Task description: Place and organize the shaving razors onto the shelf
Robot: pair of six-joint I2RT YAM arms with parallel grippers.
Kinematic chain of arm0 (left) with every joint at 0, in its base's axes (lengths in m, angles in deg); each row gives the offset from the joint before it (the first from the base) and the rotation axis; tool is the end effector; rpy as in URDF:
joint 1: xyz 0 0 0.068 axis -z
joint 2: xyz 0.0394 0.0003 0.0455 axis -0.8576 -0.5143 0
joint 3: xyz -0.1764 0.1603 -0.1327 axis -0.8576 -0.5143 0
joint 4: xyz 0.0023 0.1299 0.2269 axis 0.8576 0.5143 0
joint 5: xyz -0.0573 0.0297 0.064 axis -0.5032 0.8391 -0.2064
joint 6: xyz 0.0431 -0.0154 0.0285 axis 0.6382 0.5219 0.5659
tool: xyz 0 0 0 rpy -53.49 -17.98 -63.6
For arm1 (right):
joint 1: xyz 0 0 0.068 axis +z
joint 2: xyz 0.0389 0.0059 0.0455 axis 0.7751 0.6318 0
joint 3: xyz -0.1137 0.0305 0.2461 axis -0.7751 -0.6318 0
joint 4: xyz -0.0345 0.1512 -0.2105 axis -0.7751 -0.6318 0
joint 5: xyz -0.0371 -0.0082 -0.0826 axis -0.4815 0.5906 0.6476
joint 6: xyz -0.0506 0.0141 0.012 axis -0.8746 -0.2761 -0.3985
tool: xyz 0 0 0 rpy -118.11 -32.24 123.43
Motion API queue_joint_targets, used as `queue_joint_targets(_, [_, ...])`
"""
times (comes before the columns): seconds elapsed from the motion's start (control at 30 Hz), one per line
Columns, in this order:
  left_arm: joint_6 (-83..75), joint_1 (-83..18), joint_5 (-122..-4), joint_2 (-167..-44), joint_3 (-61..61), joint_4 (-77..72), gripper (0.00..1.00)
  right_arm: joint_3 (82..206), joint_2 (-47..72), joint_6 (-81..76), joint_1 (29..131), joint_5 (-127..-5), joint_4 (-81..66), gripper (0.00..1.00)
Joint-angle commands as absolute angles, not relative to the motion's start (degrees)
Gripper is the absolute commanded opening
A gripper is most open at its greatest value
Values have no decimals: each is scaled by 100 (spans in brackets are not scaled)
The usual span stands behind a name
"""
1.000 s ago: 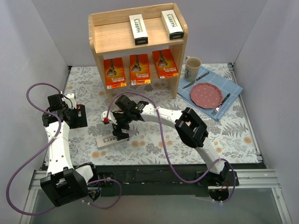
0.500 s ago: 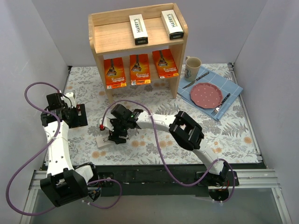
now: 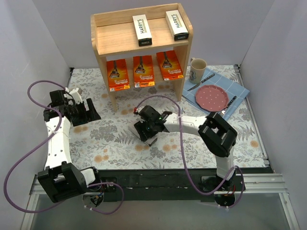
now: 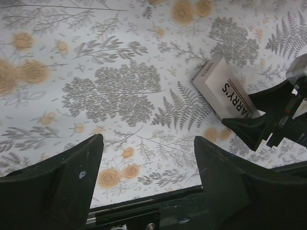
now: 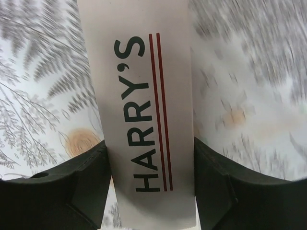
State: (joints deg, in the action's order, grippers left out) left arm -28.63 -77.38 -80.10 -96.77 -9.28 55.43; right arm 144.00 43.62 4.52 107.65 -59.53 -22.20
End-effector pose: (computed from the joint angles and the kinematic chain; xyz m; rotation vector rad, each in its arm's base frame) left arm 0.2112 0.0539 0.3075 -1.0489 2.3879 -0.6899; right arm 0.2293 0.3519 0.1722 -0.9464 2.3822 0.5274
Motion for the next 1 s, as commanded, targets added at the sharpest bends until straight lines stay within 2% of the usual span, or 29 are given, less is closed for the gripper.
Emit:
queue_joint_targets(0.0, [-3196,-6988,-8536,-9785,-914,5319,75,13873,3782,2113,10803,-5251,-3022,71])
queue_joint_targets(0.07, [-3346,-6349,-8394,-9856,-975,5223,75,13986,3851,2510,10864,-5267,-3199,77])
queue_joint_targets(0.17, [-3968,-5985,-8183,-10005,-975,5161,75,14653,4351,2949,10979,-5662,-3137,88])
queue_joint_targets(0.23, [-4747,-5984,-7842,-10110,-958,5318,76,15344,4772,3073,11066,-6040,-3015,89])
queue_joint_targets(0.37, [-5113,-5984,-7681,-9777,-1019,5547,77,15893,5038,3118,11093,-6252,-3005,89])
queue_joint_targets(0.57, [-5165,-5984,-8093,-9662,-1826,5636,77,14753,4117,2801,10628,-6138,-2996,89])
queue_joint_targets(0.7, [-5455,-5317,-8077,-9654,-2477,5136,77,13735,3238,2170,10127,-6251,-2717,88])
queue_joint_targets(0.87, [-5842,-4641,-7980,-9864,-2628,4493,77,12889,2201,1413,9687,-6462,-2215,92])
queue_joint_targets(0.97, [-6053,-4464,-7875,-10023,-2619,4300,77,12581,1971,1096,9661,-6656,-1916,89])
